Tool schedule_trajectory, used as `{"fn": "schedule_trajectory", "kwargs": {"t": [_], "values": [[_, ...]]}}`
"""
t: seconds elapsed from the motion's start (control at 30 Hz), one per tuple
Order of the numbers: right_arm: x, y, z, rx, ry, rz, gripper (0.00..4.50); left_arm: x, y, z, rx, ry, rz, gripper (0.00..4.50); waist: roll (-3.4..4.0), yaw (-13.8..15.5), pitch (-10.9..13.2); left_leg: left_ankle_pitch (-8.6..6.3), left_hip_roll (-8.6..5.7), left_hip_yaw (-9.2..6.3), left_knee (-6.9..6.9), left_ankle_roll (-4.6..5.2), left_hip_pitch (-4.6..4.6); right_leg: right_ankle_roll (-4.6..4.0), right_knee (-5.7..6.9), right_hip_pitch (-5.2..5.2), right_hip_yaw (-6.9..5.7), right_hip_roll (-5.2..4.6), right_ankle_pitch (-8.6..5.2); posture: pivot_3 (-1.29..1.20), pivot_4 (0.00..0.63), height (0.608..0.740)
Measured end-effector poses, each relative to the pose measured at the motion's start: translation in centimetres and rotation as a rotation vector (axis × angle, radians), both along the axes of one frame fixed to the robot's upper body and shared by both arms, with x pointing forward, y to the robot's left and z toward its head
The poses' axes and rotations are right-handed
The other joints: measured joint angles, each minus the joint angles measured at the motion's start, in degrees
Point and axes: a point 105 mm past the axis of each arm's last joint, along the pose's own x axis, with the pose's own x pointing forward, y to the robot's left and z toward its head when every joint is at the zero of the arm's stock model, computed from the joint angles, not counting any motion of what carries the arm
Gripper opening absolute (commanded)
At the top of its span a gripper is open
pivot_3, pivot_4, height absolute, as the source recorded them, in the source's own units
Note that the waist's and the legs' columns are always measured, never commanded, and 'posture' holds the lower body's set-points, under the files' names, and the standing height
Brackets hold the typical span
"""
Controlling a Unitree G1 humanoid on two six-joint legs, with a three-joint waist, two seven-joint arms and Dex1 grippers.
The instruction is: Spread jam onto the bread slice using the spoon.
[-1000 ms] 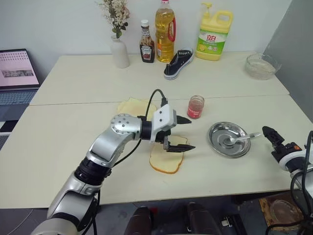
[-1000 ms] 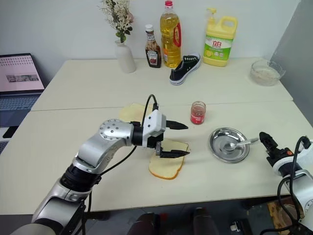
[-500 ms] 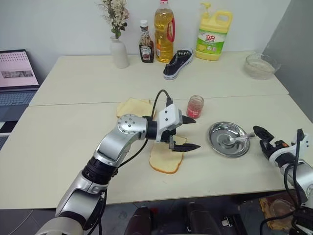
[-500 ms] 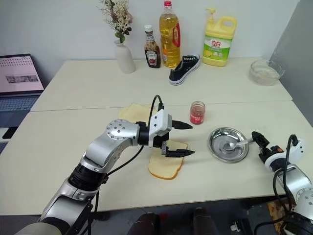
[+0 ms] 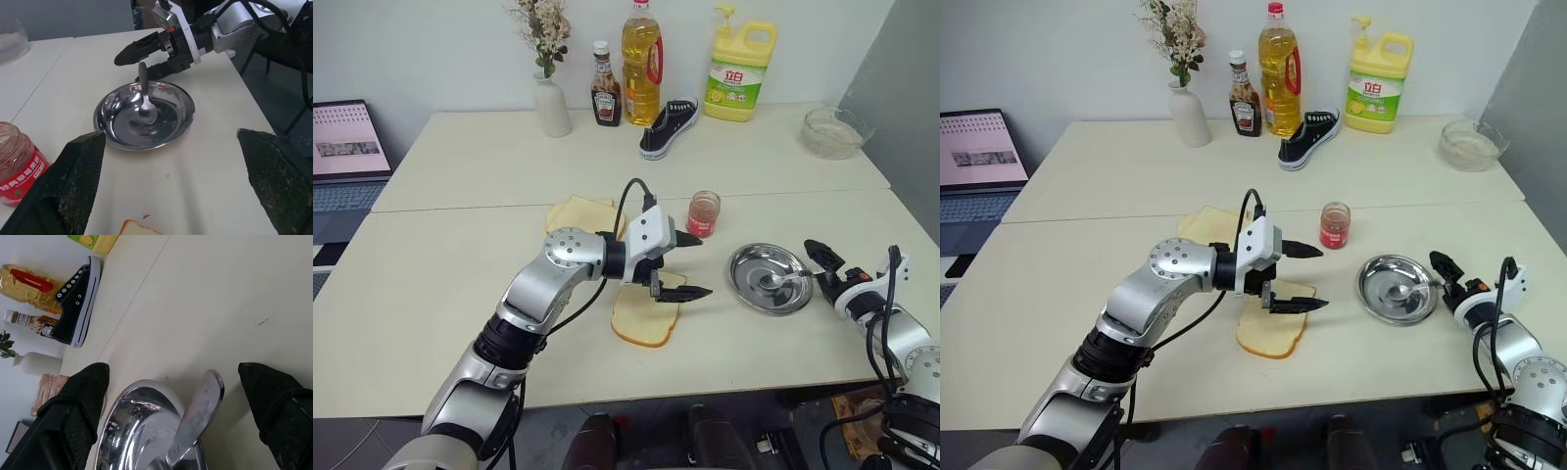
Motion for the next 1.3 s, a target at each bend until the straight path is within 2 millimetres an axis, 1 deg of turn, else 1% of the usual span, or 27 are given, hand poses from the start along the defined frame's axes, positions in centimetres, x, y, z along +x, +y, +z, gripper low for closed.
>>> {"fn": "schedule_trajectory", "kwargs": {"t": [0.07,0.13,0.17,0.27,0.37,0.47,0.53,0.83,0.9,0.93,1.0,1.03,1.07,1.1,1.2,1.3], "values": [[-0.1,0.0,-0.1,0.001,0.000,0.000,4.13,0.0,0.0,0.0,0.002,0.003,0.002,4.50,0.00,0.0,0.0,0.00,0.00,0.00,0.00,0.00,0.00,0.00,0.00,0.00,-0.01,0.00,0.00,0.00,0.150,0.740],[-0.5,-0.1,-0.3,0.003,0.007,0.001,3.67,0.1,0.1,0.0,0.001,0.001,0.006,4.50,0.00,0.0,0.0,0.00,0.00,-0.01,0.00,0.00,0.00,0.00,0.00,0.00,-0.01,0.00,0.00,0.00,0.150,0.740],[-0.6,-0.1,-0.5,0.004,0.013,0.000,3.25,0.1,0.1,0.0,-0.001,0.001,0.009,4.50,0.00,0.0,0.0,0.00,0.00,-0.01,0.00,0.00,0.00,0.00,0.00,0.00,0.00,0.00,0.00,0.00,0.150,0.740],[-1.0,-0.1,-1.0,0.009,0.026,-0.002,2.22,0.2,0.2,0.1,-0.006,-0.001,0.020,4.50,0.00,0.0,0.0,0.00,0.00,0.01,0.00,0.00,0.01,0.00,0.01,0.00,0.02,0.00,0.00,0.00,0.150,0.740],[-0.9,-0.1,-0.9,0.010,0.018,0.002,1.20,0.3,0.2,0.0,-0.008,0.000,0.025,4.50,0.00,0.0,0.0,0.00,0.00,0.00,0.00,0.00,0.02,0.01,0.02,0.00,0.00,0.00,-0.01,0.00,0.150,0.740],[-0.9,0.0,-0.7,0.010,0.005,0.006,0.08,0.3,0.3,0.1,-0.008,-0.001,0.028,4.50,0.00,0.0,0.0,0.00,0.00,0.01,0.00,0.00,0.02,0.01,0.02,0.00,0.01,0.00,-0.01,0.00,0.150,0.740],[-0.6,0.2,0.6,0.015,-0.050,0.017,0.03,0.3,0.2,0.1,-0.009,-0.002,0.029,4.50,0.01,0.0,0.0,0.00,0.00,0.00,0.01,0.00,0.04,0.01,0.03,0.02,0.01,0.00,-0.01,0.00,0.150,0.740],[-0.8,0.3,0.6,0.009,-0.054,0.020,0.03,0.6,0.4,0.1,-0.013,-0.005,0.037,4.50,0.03,0.0,0.0,0.00,0.00,-0.01,0.01,0.00,0.03,0.01,0.03,0.02,-0.01,0.01,-0.01,0.00,0.150,0.740],[-0.8,0.7,1.2,-0.015,-0.071,0.033,0.03,0.8,0.6,0.1,-0.020,-0.004,0.051,4.50,0.05,0.0,0.0,0.00,0.00,0.00,0.01,0.00,0.03,0.02,0.04,0.01,0.01,0.01,-0.01,0.00,0.150,0.740],[-0.8,1.0,1.8,-0.043,-0.088,0.048,0.03,1.0,0.8,0.2,-0.024,-0.002,0.060,4.50,0.08,0.0,0.0,0.00,0.00,0.00,0.01,0.00,0.03,0.02,0.04,0.00,0.01,0.01,-0.01,0.00,0.150,0.740],[-0.7,1.7,3.7,-0.111,-0.137,0.075,0.03,1.5,1.2,0.4,-0.040,0.003,0.089,4.50,0.11,-0.1,0.1,0.00,0.01,-0.01,0.01,0.00,0.03,0.04,0.06,-0.02,0.01,0.01,-0.03,0.00,0.150,0.740],[-0.5,2.2,5.2,-0.159,-0.175,0.091,0.03,1.8,1.6,0.6,-0.048,0.000,0.114,4.50,0.15,-0.2,0.1,0.00,0.01,0.00,0.01,0.00,0.03,0.06,0.08,-0.04,0.02,0.01,-0.04,0.00,0.150,0.740],[-0.4,2.9,7.2,-0.208,-0.233,0.109,0.03,2.1,2.0,0.8,-0.054,-0.003,0.134,4.50,0.16,-0.2,0.1,0.00,0.02,0.00,0.01,0.00,0.04,0.24,0.10,-0.04,0.01,0.03,-0.15,0.00,0.150,0.740],[-0.3,3.3,8.3,-0.237,-0.264,0.122,0.03,2.3,2.3,0.8,-0.055,-0.003,0.144,4.50,0.16,-0.2,0.1,0.00,0.02,-0.02,0.00,0.00,0.04,0.24,0.10,-0.04,-0.01,0.03,-0.15,0.00,0.150,0.740],[0.1,5.5,12.5,-0.389,-0.373,0.193,0.03,3.1,3.7,0.3,-0.067,0.010,0.218,4.50,0.17,-0.2,0.1,0.00,0.03,-0.04,0.01,0.00,0.02,0.24,0.10,-0.05,-0.02,0.03,-0.15,0.00,0.150,0.740],[0.9,7.4,16.1,-0.555,-0.464,0.236,0.03,4.3,5.1,-0.1,-0.097,0.019,0.312,4.50,0.17,0.0,0.1,0.00,0.02,-0.05,0.04,0.00,0.00,0.23,0.09,-0.05,-0.04,0.02,-0.14,0.00,0.150,0.740]]}}
